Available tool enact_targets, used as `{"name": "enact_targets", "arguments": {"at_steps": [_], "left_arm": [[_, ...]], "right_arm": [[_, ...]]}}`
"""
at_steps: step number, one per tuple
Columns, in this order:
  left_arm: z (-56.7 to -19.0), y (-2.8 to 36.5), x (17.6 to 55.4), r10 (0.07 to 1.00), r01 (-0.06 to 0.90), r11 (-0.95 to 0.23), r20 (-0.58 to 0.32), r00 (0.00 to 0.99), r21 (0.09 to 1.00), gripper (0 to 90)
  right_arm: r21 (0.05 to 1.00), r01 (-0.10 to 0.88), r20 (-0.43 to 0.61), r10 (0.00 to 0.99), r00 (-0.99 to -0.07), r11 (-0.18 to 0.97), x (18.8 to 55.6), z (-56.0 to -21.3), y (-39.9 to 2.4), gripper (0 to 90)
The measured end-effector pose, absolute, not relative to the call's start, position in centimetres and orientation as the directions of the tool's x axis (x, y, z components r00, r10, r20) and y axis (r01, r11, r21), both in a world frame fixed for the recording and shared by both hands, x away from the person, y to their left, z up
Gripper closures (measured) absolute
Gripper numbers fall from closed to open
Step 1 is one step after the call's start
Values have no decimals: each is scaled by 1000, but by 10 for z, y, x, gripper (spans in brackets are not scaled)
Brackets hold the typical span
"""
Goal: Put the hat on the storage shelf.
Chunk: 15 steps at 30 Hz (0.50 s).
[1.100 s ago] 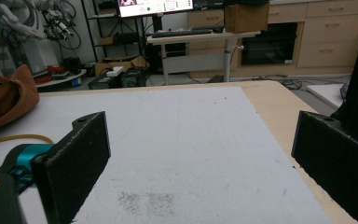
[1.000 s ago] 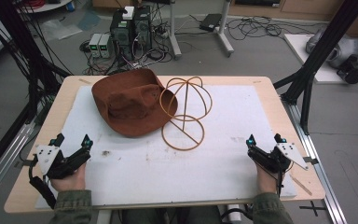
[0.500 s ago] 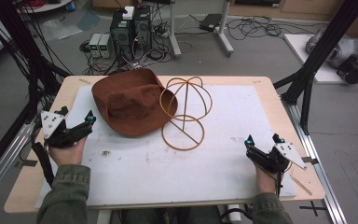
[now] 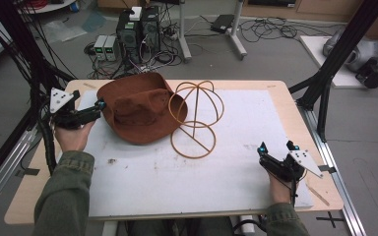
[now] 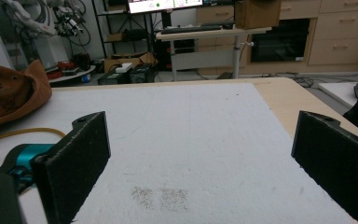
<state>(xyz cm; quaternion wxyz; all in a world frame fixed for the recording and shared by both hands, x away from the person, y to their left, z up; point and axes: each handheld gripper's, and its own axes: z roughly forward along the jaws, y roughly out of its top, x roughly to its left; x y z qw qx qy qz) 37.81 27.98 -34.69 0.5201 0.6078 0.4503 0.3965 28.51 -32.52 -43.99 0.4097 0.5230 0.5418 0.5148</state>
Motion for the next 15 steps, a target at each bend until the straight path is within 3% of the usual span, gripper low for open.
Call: {"name": "enact_targets", "arguments": {"at_steps": [4,8,12,15], "left_arm": [[-348,286,399,911,175,-70,-9,413,982,138],[-349,280,417,855,251,-160,7,519,955,138],[-350,271,433,814,306,-257,34,580,917,139],[-354,271,441,805,306,-246,18,593,920,146]], "right_arm": [[986,147,98,988,-122,-80,286,-441,-325,35],[985,154,105,984,-147,-82,287,-441,-323,35],[985,154,105,981,-166,-80,288,-442,-321,35],[984,154,112,980,-167,-87,288,-442,-322,35]]}}
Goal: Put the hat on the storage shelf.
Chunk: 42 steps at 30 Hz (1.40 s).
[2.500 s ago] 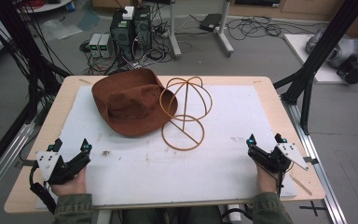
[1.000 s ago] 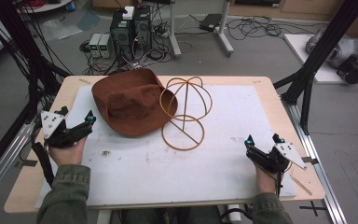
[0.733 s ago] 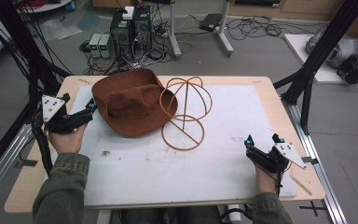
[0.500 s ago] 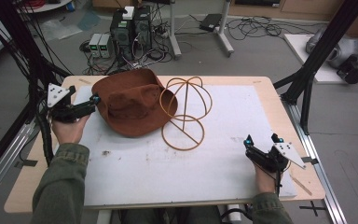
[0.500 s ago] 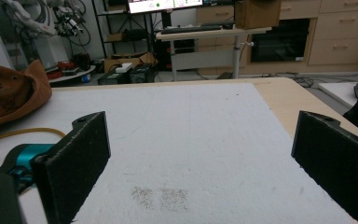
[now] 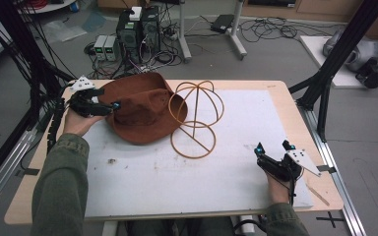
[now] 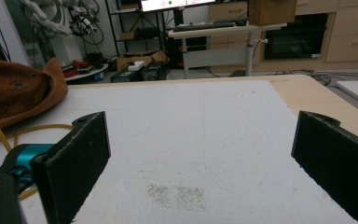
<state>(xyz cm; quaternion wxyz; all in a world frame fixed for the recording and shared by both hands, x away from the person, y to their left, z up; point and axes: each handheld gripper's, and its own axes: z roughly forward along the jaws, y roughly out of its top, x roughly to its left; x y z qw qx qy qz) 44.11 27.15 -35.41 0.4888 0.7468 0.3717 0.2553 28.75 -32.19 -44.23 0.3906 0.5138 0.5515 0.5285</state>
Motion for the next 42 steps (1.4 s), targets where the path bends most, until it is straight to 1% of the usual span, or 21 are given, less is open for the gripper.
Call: {"name": "enact_targets", "arguments": {"at_steps": [7,12,17,21,29,33,34,35,36,37,38,40,41,42], "left_arm": [[-379,279,459,806,405,-275,-22,592,872,140],[-392,270,468,788,411,-292,-26,615,864,132],[-403,268,473,784,447,-307,-43,619,840,119],[-405,268,475,787,450,-283,-63,614,847,121],[-412,264,479,790,458,-299,-52,611,837,121],[-414,264,479,793,475,-303,-58,607,826,145],[-414,263,479,793,477,-316,-47,607,820,178],[-414,263,479,792,476,-326,-39,609,817,178],[-415,262,479,790,474,-334,-32,612,815,231],[-414,261,478,792,475,-335,-30,610,814,231],[-414,261,478,788,472,-341,-27,615,813,365],[-414,259,477,799,474,-351,-6,601,808,484],[-413,259,477,802,475,-359,4,597,803,484],[-412,260,476,811,486,-352,1,585,800,676]], "right_arm": [[978,168,149,972,-179,-119,287,-444,-326,35],[979,170,146,972,-182,-115,287,-445,-326,35],[977,175,154,970,-188,-122,287,-445,-325,35],[977,179,153,970,-189,-120,289,-446,-326,35],[975,180,166,968,-187,-132,288,-446,-326,35],[975,179,167,969,-184,-134,288,-446,-327,35],[974,177,170,968,-183,-138,288,-446,-327,35],[974,177,170,968,-183,-138,288,-446,-327,35],[974,176,173,968,-182,-141,289,-447,-328,35],[974,176,173,968,-182,-141,289,-447,-328,35],[972,183,179,967,-181,-145,288,-446,-328,35],[973,180,178,968,-179,-146,288,-446,-329,35],[973,180,178,968,-179,-146,288,-446,-329,35],[973,178,179,968,-176,-148,288,-446,-329,35]]}}
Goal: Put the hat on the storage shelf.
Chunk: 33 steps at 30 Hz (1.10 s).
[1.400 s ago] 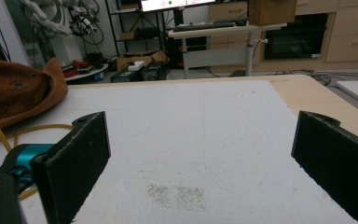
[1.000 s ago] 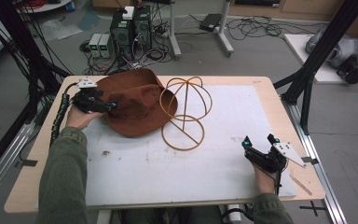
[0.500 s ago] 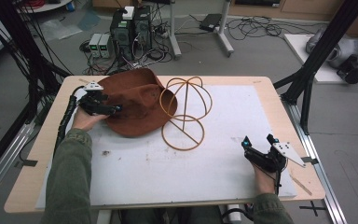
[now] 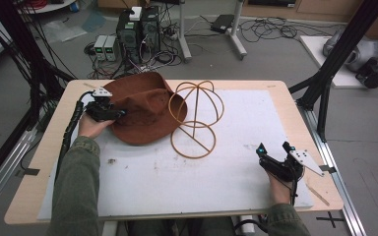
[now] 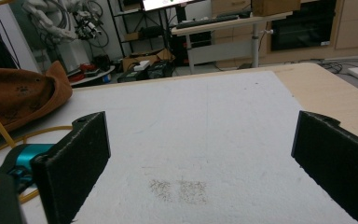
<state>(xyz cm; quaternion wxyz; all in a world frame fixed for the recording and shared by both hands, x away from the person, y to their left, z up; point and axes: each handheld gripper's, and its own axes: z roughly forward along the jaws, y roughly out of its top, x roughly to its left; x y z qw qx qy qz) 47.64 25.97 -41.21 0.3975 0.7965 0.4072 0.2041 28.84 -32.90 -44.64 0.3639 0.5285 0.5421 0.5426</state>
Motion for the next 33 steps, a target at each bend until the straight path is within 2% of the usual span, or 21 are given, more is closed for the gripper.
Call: {"name": "enact_targets", "arguments": {"at_steps": [1,2,3,4,9,19,23,33], "left_arm": [[-412,261,477,817,504,-329,-27,575,799,676],[-412,263,477,816,515,-319,-46,576,796,844],[-412,264,477,810,520,-318,-58,583,793,844],[-413,265,477,812,524,-315,-62,581,791,880],[-413,263,472,802,478,-324,-31,596,816,888],[-413,264,466,792,444,-293,-44,609,847,889],[-406,261,462,792,397,-289,-16,611,871,888],[-380,266,451,814,288,-155,-43,579,945,887]], "right_arm": [[973,178,179,968,-176,-148,288,-446,-329,35],[973,178,180,968,-177,-149,288,-446,-329,35],[973,178,180,968,-177,-149,288,-446,-329,35],[973,180,178,968,-177,-146,288,-446,-329,36],[972,183,177,968,-178,-144,289,-447,-329,36],[973,181,175,968,-181,-142,289,-447,-328,36],[973,182,172,968,-181,-139,289,-447,-328,36],[972,189,175,967,-184,-139,289,-447,-328,36]]}}
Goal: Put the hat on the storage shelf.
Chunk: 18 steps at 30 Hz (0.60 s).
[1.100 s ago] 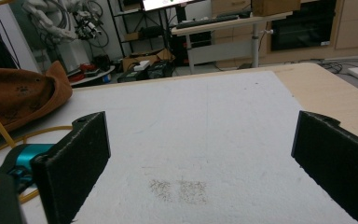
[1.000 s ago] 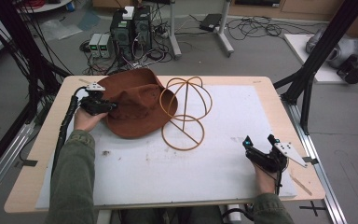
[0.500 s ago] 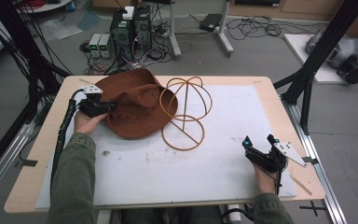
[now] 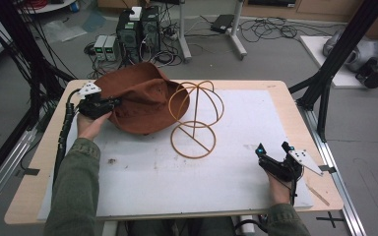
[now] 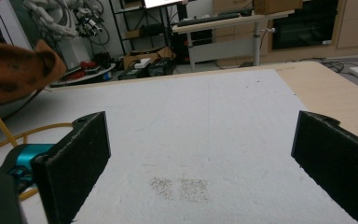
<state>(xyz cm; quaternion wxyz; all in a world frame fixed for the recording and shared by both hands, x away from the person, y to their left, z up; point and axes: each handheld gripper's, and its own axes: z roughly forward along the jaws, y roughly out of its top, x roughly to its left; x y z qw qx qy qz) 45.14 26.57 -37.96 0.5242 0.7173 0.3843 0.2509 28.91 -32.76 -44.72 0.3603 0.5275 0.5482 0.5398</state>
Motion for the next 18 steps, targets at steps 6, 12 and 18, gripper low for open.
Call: {"name": "enact_targets", "arguments": {"at_steps": [6,12,18], "left_arm": [[-364,271,443,847,210,-88,-38,531,974,887],[-350,274,435,853,132,1,-70,517,991,887],[-340,276,428,857,67,67,-92,508,996,887]], "right_arm": [[973,182,178,967,-182,-145,289,-447,-328,36],[972,188,177,966,-188,-142,289,-447,-328,36],[970,190,185,964,-189,-149,289,-448,-328,36]]}}
